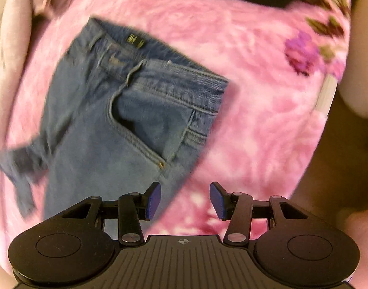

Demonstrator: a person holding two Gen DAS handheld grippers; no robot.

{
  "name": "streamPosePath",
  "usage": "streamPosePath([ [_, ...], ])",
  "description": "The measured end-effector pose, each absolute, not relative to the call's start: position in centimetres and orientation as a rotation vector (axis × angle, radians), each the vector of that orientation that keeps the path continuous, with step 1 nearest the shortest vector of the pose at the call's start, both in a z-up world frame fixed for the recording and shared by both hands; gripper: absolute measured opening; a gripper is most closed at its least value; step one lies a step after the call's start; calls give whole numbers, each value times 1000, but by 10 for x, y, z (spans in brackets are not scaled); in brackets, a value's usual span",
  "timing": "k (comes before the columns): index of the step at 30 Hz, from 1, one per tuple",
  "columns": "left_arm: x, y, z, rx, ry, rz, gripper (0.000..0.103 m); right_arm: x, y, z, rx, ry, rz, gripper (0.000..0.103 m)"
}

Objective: Fold clothes

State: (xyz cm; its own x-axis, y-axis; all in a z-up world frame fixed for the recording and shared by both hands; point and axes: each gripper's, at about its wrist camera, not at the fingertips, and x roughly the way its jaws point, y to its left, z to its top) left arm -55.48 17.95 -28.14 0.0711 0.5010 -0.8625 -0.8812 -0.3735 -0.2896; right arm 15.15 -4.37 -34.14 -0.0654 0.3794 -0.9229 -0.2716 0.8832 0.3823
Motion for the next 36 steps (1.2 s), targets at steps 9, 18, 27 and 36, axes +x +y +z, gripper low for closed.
streamPosePath([
  [9, -575, 294, -305, -1189, 491, 1557, 46, 167, -68, -347, 338, 1428, 406, 59],
  [18, -581, 332, -324, -1205, 433, 1485, 2, 167, -67, -368, 418, 1376, 397, 60],
  [27, -632, 238, -176, -910, -30, 1443, 2, 160, -67, -310, 313, 1284, 610, 9],
  [36, -696, 156, -339, -1379, 461, 1816, 11, 158, -89, -329, 135, 1406, 470, 25],
])
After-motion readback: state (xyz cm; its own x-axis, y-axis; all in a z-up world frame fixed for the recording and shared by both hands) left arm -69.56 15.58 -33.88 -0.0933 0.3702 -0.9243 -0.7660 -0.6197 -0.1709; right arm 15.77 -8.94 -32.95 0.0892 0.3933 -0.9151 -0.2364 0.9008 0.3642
